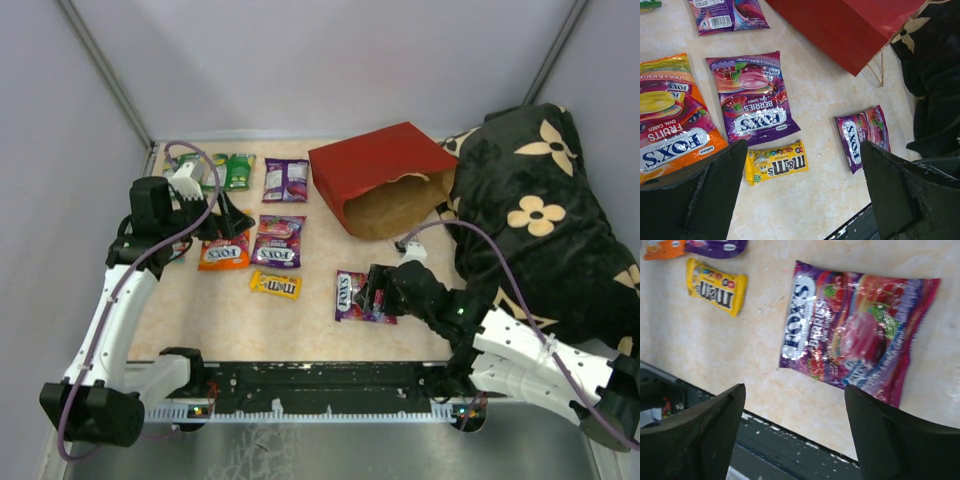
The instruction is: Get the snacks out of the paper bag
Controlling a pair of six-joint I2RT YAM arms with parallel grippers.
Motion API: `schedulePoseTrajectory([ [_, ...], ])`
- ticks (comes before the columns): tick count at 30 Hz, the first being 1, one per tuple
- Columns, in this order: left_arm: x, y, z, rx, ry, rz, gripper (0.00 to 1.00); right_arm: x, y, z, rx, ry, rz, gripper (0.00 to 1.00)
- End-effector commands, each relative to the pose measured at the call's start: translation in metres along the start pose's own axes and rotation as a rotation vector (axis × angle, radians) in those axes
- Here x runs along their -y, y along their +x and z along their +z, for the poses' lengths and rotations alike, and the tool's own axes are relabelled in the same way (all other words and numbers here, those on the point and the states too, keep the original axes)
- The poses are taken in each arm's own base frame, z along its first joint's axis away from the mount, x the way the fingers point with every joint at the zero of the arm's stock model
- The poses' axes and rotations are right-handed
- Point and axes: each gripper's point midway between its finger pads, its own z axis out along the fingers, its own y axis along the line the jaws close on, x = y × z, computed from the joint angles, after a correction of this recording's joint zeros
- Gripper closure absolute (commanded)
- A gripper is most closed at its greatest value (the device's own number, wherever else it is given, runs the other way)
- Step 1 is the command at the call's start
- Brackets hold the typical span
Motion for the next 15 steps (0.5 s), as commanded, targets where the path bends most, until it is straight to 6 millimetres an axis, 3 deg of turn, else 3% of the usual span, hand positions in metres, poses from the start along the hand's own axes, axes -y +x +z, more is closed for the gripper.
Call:
schedulePoseTrajectory([
  [1, -0.001, -0.001, 0.003, 0.009, 0.015, 0.013, 0.00, 0.011, -0.040, -0.024, 0.151, 0.102, -0.048, 0.10],
  [5, 0.000, 0.001, 0.004, 0.003, 0.023, 0.006, 0.00, 0.027, -0.051, -0.012, 0.149, 0.143, -0.058, 0.06],
  [10, -0.003, 0.005, 0.004, -0.006, 0.009, 0.007, 0.00, 0.058, -0.033, 0.023, -0.013, 0.208, -0.063, 0.05],
  [15, -0.006, 0.009, 0.005, -0.014, -0.001, 0.006, 0.00, 0.087, -0.021, 0.036, -0.097, 0.356, -0.133, 0.01],
])
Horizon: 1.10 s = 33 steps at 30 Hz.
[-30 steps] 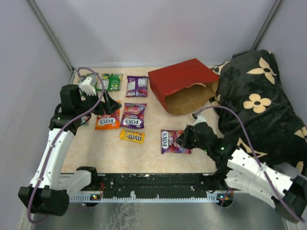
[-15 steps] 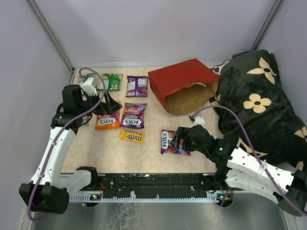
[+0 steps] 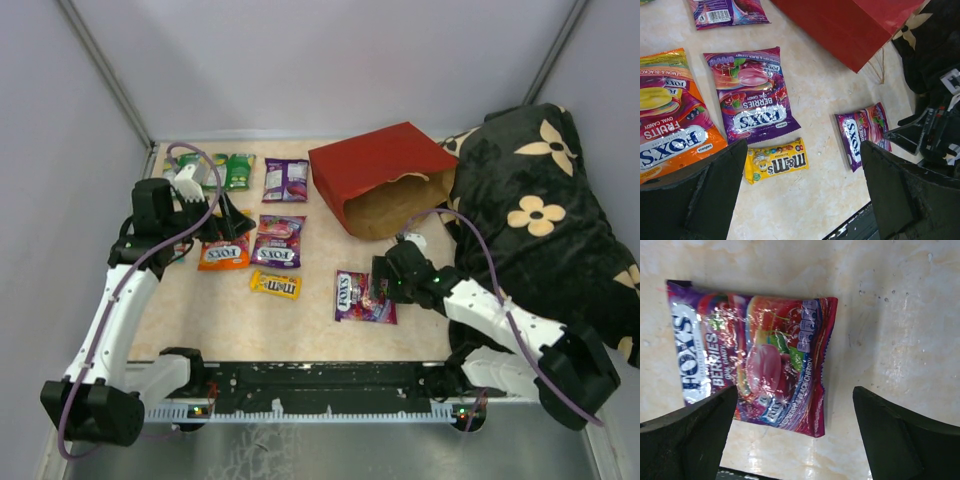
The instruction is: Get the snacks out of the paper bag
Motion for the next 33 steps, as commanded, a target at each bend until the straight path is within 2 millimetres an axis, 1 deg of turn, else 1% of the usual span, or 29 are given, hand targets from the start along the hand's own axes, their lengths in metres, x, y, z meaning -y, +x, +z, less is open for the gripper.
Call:
schedulePoseTrajectory([
  [1, -0.003, 0.002, 0.001, 0.005, 0.000, 0.013, 0.00, 0.003, -0.006, 0.009, -0.006, 0.038, -0.093, 0.01],
  [5, -0.001, 0.004, 0.004, -0.003, 0.022, 0.012, 0.00, 0.001, -0.010, 0.014, 0.007, 0.071, -0.124, 0.01],
  [8, 0.000, 0.005, 0.006, -0.006, 0.036, 0.011, 0.00, -0.006, -0.008, 0.022, -0.002, 0.061, -0.136, 0.01],
  [11, 0.001, 0.006, 0.005, -0.006, 0.040, 0.008, 0.00, -0.020, -0.002, 0.030, -0.022, 0.035, -0.146, 0.01],
  [16, 0.002, 0.006, 0.006, -0.006, 0.050, 0.003, 0.00, -0.050, 0.012, 0.037, -0.034, -0.012, -0.129, 0.02],
  [18, 0.003, 0.006, 0.006, -0.003, 0.050, 0.005, 0.00, -0.064, 0.016, 0.037, -0.028, -0.047, -0.113, 0.02],
  [22, 0.003, 0.007, 0.005, -0.006, 0.050, 0.006, 0.00, -0.082, 0.018, 0.035, -0.015, -0.073, -0.102, 0.03],
  [24, 0.001, 0.007, 0.005, -0.006, 0.044, 0.006, 0.00, -0.089, 0.014, 0.029, -0.002, -0.083, -0.107, 0.03],
  [26, 0.001, 0.008, 0.005, -0.007, 0.046, 0.008, 0.00, -0.092, 0.006, 0.022, 0.019, -0.078, -0.113, 0.02],
  [30, 0.000, 0.008, 0.005, -0.008, 0.038, 0.011, 0.00, -0.087, -0.024, -0.004, 0.130, -0.059, -0.077, 0.01],
  [33, -0.001, 0.009, 0.006, -0.010, 0.037, 0.013, 0.00, -0.091, -0.047, -0.028, 0.211, -0.157, -0.004, 0.01],
])
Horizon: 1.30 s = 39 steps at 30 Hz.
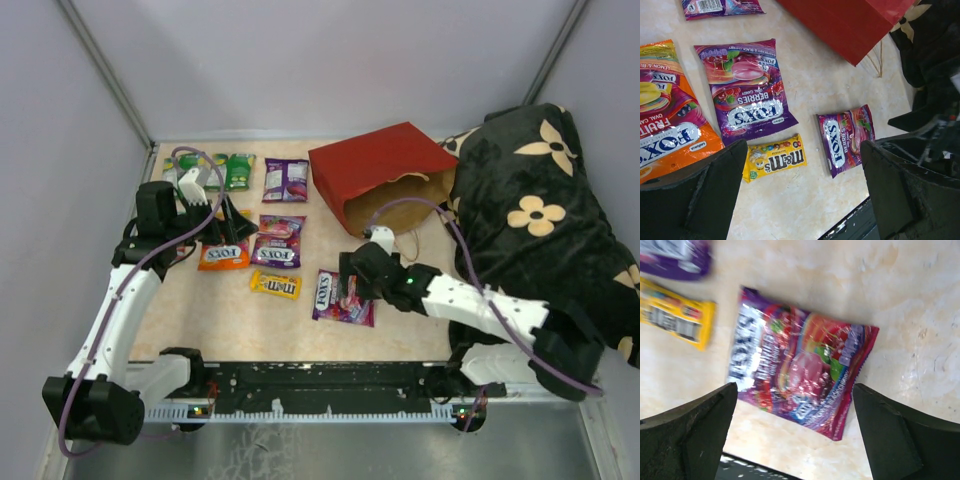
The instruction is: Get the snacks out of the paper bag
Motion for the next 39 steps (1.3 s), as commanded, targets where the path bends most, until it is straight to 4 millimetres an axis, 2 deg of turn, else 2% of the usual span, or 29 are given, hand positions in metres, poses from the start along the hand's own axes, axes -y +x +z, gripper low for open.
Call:
schedulePoseTrajectory([
  [1, 0.000, -0.004, 0.000, 0.015, 0.012, 0.025, 0.00, -0.010, -0.061, -0.042, 0.208, -0.134, 0.147, 0.01],
  [2, 0.000, -0.003, 0.001, 0.014, 0.013, 0.024, 0.00, -0.008, -0.069, -0.047, 0.224, -0.187, 0.197, 0.01],
  [10, 0.005, -0.010, 0.001, 0.016, 0.034, 0.033, 0.00, 0.025, -0.114, -0.045, 0.326, -0.486, 0.559, 0.02],
  [13, 0.007, -0.011, 0.000, 0.021, 0.041, 0.033, 0.00, 0.050, -0.133, -0.040, 0.407, -0.510, 0.725, 0.05],
  [15, 0.007, -0.009, 0.002, 0.020, 0.047, 0.027, 0.00, 0.062, -0.150, -0.038, 0.488, -0.494, 0.786, 0.08],
  [18, 0.006, -0.006, 0.003, 0.013, 0.049, 0.020, 0.00, 0.068, -0.171, -0.029, 0.556, -0.530, 0.889, 0.20],
  [25, 0.004, -0.005, 0.002, 0.016, 0.038, 0.026, 0.00, 0.070, -0.203, 0.017, 0.580, -0.610, 1.074, 0.32],
  [28, 0.002, -0.003, 0.004, 0.007, 0.035, 0.023, 0.00, 0.079, -0.218, 0.036, 0.639, -0.607, 1.147, 0.34],
  [31, 0.001, -0.003, 0.006, 0.004, 0.036, 0.023, 0.00, 0.090, -0.228, 0.063, 0.678, -0.576, 1.219, 0.35],
  [34, -0.001, -0.003, 0.007, 0.001, 0.030, 0.030, 0.00, 0.093, -0.250, 0.081, 0.727, -0.594, 1.271, 0.38],
  [37, -0.003, -0.001, 0.009, -0.009, 0.027, 0.030, 0.00, 0.100, -0.261, 0.113, 0.712, -0.540, 1.323, 0.41],
  [39, -0.004, 0.002, 0.011, -0.019, 0.032, 0.025, 0.00, 0.106, -0.260, 0.143, 0.673, -0.457, 1.355, 0.41],
])
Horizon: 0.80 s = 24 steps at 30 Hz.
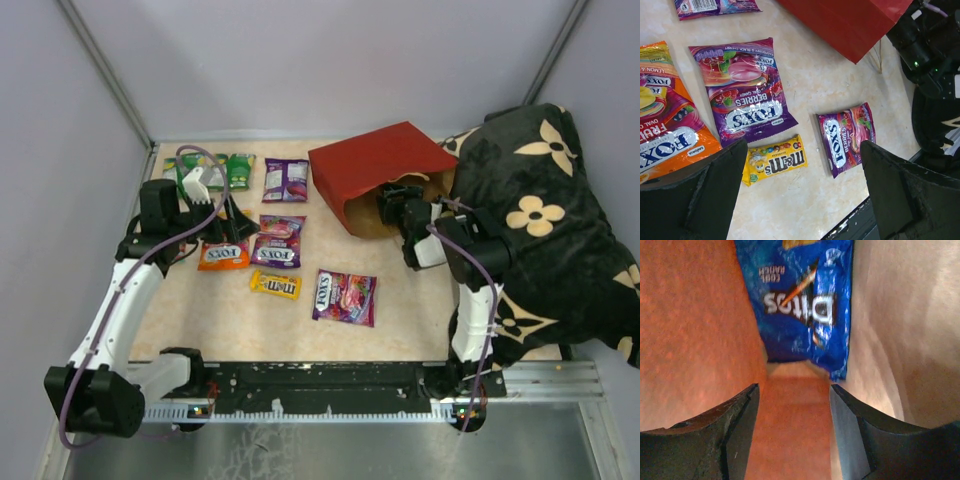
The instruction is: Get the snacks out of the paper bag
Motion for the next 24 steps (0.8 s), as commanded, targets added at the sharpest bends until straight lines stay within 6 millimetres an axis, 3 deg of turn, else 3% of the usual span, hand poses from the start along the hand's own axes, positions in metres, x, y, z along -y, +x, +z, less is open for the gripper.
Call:
schedulePoseTrajectory([
  [1, -0.003, 0.002, 0.005, -0.008, 0.014, 0.014, 0.00, 0.001, -0.007, 0.042, 0.085, 0.035, 0.063, 0.40],
  [9, -0.001, 0.008, 0.011, -0.034, 0.051, -0.011, 0.00, 0.044, -0.010, 0.093, 0.183, 0.213, 0.072, 0.40],
  [16, -0.001, 0.011, 0.016, -0.051, 0.071, -0.023, 0.00, 0.042, 0.008, 0.127, 0.178, 0.213, 0.012, 0.41],
  [20, -0.002, 0.013, 0.018, -0.061, 0.075, -0.027, 0.00, 0.031, 0.026, 0.112, 0.173, 0.164, -0.008, 0.41],
  [24, -0.003, 0.014, 0.020, -0.064, 0.072, -0.030, 0.00, 0.022, 0.034, 0.075, 0.180, 0.143, -0.004, 0.40],
])
